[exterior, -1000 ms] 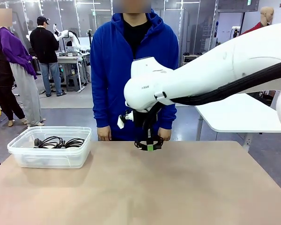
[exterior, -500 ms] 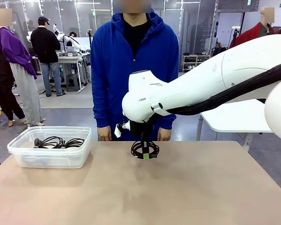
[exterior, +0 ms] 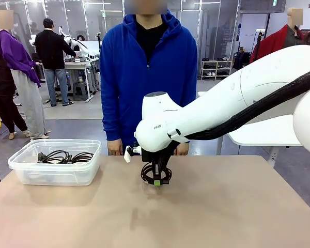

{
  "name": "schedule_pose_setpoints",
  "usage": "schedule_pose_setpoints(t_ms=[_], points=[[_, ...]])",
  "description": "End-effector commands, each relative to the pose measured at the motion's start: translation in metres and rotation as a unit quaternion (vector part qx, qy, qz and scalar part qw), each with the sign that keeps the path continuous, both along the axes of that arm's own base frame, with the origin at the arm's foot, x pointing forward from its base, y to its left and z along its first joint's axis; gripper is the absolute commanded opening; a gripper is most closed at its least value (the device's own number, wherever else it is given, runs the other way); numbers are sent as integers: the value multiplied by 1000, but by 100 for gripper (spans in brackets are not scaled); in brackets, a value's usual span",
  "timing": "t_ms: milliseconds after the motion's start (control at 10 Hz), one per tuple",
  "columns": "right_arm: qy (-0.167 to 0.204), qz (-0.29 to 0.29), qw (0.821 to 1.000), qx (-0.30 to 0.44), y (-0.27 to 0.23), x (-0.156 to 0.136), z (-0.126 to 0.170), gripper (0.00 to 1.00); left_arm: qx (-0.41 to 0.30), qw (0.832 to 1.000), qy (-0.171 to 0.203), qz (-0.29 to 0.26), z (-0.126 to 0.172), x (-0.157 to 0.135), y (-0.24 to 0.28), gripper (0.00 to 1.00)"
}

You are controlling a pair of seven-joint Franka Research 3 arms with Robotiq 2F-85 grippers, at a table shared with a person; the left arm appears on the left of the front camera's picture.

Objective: Organize and store the cables.
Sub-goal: Place the USB Extension Cable into the Organizing box.

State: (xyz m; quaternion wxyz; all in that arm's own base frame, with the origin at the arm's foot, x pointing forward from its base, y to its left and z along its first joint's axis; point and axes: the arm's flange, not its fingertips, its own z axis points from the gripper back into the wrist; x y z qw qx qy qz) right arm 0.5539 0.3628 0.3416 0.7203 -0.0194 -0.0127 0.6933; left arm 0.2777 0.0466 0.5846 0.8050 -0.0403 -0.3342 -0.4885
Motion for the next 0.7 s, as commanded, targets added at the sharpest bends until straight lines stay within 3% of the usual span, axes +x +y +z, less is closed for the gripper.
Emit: schedule_pose_setpoints(t_ms=[0, 500, 600], points=[[2, -13, 1000, 12, -7, -11, -6, 17, 0, 1000, 2, -1, 0, -1, 0, 100], [22, -7, 1000, 17, -6, -14, -15, 19, 0, 1000, 2, -1, 0, -1, 0, 100], [22, -7, 1000, 19, -6, -13, -14, 32, 0, 1000, 2, -1, 0, -1, 0, 100]])
